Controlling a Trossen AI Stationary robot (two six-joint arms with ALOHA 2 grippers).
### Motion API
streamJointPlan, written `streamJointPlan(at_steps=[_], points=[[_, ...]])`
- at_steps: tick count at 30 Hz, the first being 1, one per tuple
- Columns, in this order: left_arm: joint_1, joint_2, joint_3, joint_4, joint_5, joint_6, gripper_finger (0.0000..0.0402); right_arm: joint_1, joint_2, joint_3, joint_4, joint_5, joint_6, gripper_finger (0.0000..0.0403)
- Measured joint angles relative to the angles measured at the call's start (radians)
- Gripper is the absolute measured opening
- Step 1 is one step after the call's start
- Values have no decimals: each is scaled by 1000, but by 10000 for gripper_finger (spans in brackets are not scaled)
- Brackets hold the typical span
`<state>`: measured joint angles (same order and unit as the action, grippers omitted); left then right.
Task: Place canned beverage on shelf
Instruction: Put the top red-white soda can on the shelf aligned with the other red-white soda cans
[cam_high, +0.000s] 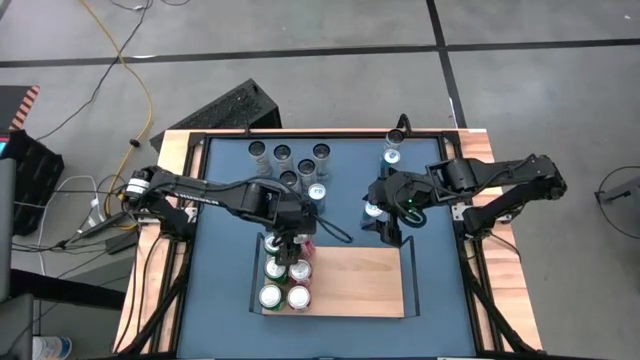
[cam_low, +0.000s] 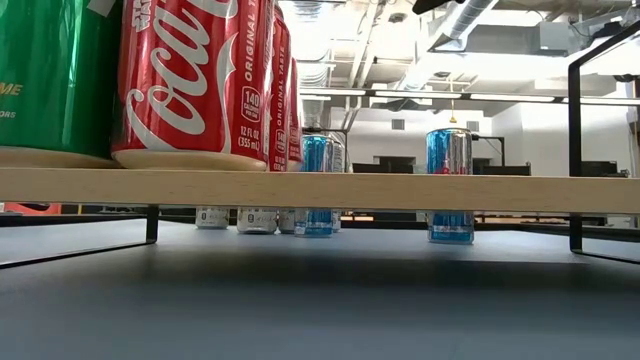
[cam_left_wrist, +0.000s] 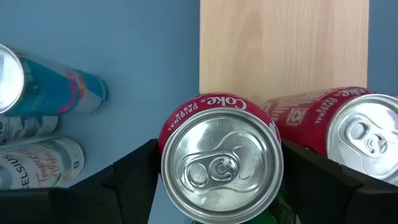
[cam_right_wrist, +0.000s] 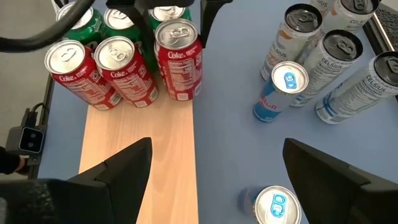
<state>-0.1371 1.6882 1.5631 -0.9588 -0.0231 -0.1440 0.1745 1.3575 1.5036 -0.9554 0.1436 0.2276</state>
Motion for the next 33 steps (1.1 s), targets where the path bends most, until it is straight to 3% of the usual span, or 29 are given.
streamJointPlan(at_steps=[33], points=[[0,56,3,36,41,38,277,0,0,0,-2,-1,0,344]])
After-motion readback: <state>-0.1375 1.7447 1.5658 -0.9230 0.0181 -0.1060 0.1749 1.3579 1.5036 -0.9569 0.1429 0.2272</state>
